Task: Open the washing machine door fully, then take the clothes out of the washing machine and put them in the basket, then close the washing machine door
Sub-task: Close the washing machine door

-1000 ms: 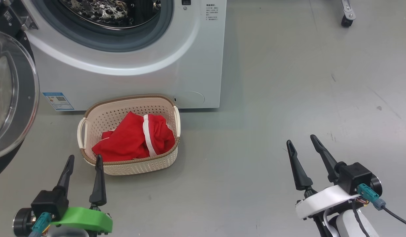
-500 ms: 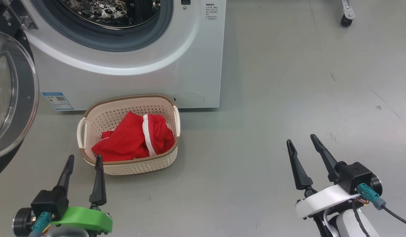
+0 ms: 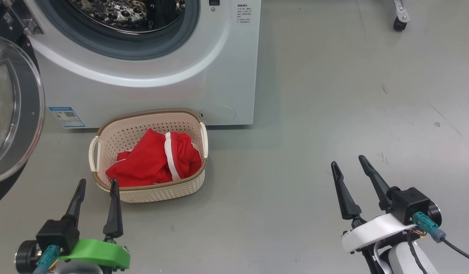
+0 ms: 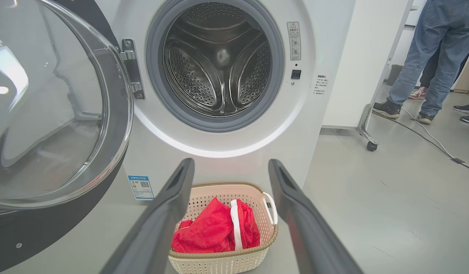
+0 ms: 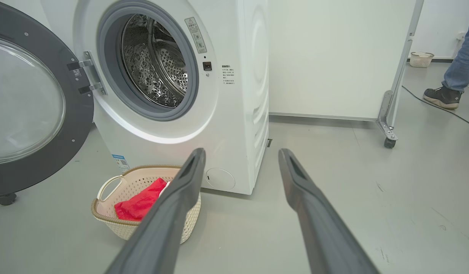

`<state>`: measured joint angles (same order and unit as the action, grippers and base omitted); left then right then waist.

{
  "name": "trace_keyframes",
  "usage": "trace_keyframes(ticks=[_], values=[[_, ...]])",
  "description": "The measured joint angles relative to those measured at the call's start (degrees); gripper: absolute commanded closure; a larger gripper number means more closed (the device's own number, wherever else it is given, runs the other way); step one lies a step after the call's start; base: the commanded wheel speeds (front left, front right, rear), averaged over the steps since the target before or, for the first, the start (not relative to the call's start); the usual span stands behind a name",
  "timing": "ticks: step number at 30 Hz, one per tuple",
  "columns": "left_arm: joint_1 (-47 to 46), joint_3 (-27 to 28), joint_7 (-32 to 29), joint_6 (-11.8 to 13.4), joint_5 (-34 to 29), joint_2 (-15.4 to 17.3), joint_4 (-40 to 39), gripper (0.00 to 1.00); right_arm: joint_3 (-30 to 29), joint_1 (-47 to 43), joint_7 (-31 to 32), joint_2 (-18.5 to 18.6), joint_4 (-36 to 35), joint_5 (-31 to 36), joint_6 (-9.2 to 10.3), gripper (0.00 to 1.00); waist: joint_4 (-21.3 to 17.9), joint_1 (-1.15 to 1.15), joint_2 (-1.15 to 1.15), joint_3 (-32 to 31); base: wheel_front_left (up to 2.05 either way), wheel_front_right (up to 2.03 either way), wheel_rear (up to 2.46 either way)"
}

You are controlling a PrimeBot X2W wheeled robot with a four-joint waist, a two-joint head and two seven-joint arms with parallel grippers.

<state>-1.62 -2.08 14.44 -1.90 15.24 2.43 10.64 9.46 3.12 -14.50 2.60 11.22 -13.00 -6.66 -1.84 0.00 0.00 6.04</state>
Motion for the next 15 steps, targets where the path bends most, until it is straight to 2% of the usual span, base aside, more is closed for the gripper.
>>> trace_keyframes(ticks=[15], values=[[-0.1, -1.5, 0.0, -0.2, -0.1, -0.1, 0.2, 0.0, -0.9, 0.0, 0.0, 0.0, -0.1, -0.1, 0.03, 0.0, 0.8, 0.0, 0.0, 0.0, 0.0, 0.0, 0.0]])
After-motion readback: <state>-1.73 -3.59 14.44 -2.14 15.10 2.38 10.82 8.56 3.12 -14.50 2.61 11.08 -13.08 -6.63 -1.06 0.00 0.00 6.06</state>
